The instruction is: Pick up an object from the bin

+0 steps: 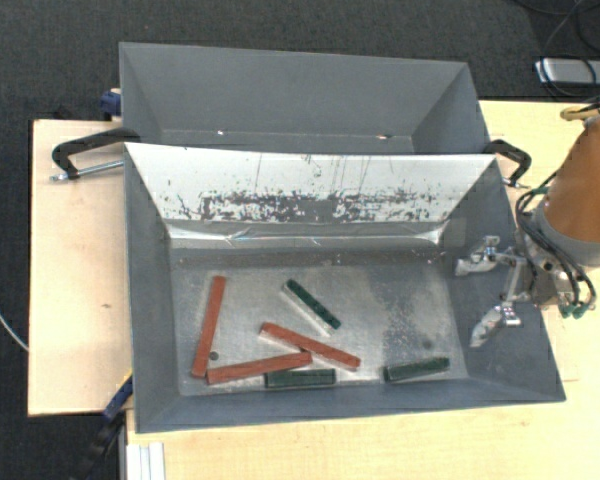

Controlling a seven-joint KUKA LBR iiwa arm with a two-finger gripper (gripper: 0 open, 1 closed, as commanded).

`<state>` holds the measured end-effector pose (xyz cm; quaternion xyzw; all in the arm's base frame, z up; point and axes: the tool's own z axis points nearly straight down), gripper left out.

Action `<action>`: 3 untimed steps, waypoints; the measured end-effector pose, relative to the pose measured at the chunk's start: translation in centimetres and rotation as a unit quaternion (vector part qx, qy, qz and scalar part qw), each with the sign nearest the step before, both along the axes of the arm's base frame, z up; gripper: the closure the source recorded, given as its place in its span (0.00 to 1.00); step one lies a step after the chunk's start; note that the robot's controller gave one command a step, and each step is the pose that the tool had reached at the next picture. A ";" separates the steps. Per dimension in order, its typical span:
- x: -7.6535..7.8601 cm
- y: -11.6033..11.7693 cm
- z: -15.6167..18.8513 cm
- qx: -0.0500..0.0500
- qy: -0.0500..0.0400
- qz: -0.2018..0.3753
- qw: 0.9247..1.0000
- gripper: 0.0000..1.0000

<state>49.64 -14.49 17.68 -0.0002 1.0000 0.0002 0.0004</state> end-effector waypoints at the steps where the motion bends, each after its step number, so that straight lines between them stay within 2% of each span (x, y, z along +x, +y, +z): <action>1: 0.0 0.0 0.0 0.000 0.000 0.000 1.000 0.00; 2: 0.2 1.3 -3.5 -0.002 -0.004 0.053 0.999 0.00; 3: 0.2 0.3 -9.7 0.001 0.008 0.043 0.999 1.00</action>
Offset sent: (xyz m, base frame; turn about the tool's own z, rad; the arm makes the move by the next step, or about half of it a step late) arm -0.0003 0.0253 -0.0697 -0.1921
